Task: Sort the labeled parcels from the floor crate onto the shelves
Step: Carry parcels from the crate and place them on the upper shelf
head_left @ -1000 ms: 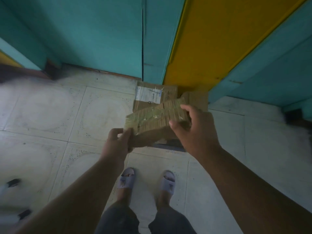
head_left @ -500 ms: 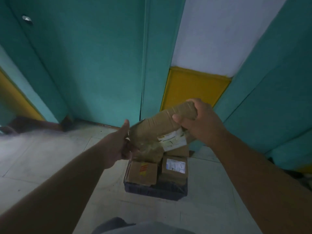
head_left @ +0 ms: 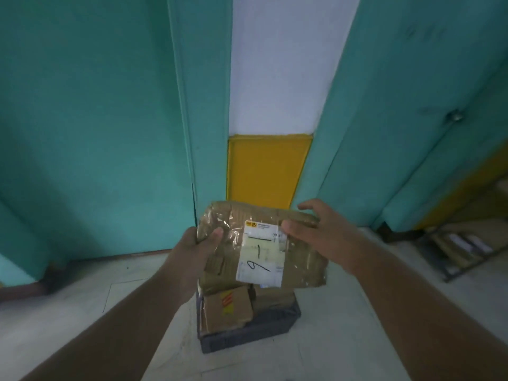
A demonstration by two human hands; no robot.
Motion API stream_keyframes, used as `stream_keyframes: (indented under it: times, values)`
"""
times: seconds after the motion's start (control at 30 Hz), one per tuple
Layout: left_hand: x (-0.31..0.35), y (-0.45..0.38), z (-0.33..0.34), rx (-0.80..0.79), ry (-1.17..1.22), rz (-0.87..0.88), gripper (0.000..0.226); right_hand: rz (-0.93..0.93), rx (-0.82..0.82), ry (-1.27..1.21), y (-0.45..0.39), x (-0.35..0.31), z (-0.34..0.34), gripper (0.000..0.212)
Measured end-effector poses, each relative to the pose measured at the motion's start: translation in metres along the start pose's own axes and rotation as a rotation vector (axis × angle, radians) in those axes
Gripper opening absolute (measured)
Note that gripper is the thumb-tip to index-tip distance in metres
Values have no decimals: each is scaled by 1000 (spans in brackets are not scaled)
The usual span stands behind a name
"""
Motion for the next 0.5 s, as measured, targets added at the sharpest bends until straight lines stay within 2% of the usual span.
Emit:
stream_keyframes:
  times: [0.07, 0.17, 0.27, 0.37, 0.5]
  values:
    - [-1, 3, 23, -128, 15, -55, 33, 60, 128, -123, 12, 15, -14, 80]
    - [-7, 7, 68, -346, -47, -95, 54, 102, 231, -71, 30, 40, -52, 59]
    - [-21, 3, 121, -424, -148, -65, 62, 130, 257, 47, 43, 76, -94, 60]
    - [-42, 1, 185, -438, -255, -40, 65, 173, 313, 40, 59, 124, -135, 64]
    - [-81, 9, 277, -451, -143, -66, 62, 181, 528, -117, 91, 214, -185, 74]
Point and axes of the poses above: each hand's wrist, its own y-axis away from the middle knuckle, its own z-axis out of the palm, x = y × z, the point moved 2 cm from there along -y, towards the middle knuckle, and after that the axes turned 7 degrees about y, right-handed, at the moved point
